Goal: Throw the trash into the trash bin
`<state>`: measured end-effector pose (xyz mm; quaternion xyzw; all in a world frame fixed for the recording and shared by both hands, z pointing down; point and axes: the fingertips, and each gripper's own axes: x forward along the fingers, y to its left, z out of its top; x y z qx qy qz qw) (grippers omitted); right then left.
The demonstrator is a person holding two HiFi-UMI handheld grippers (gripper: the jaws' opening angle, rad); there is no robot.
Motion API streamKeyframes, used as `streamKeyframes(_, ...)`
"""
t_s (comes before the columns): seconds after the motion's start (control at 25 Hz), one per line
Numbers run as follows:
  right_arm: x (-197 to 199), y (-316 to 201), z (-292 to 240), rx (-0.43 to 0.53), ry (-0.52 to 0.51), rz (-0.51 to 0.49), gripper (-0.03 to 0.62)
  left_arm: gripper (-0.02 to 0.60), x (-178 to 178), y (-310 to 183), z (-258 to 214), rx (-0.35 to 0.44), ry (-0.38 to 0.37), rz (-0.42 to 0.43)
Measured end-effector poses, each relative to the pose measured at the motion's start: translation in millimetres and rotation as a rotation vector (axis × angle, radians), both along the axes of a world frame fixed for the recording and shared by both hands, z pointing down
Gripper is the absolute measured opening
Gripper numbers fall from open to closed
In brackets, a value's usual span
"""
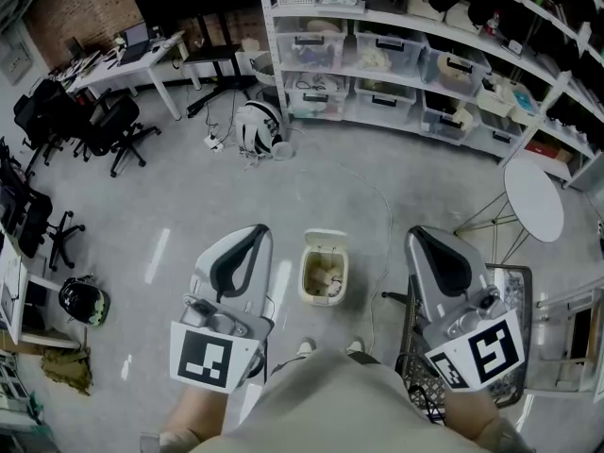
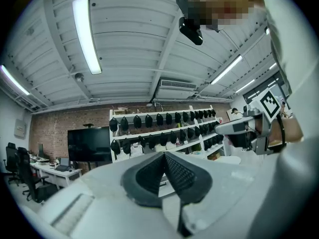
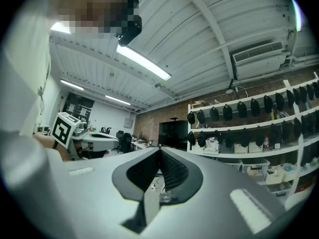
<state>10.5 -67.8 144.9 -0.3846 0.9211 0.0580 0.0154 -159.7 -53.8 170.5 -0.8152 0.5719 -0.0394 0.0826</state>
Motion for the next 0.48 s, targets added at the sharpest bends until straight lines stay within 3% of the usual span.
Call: streamKeyframes(0.48,-1.1,-3.5,8.1,-0.010,0.016,0.000,0.005,0.002,1.4,-6.4,-1.6,0.005,0.052,0.020)
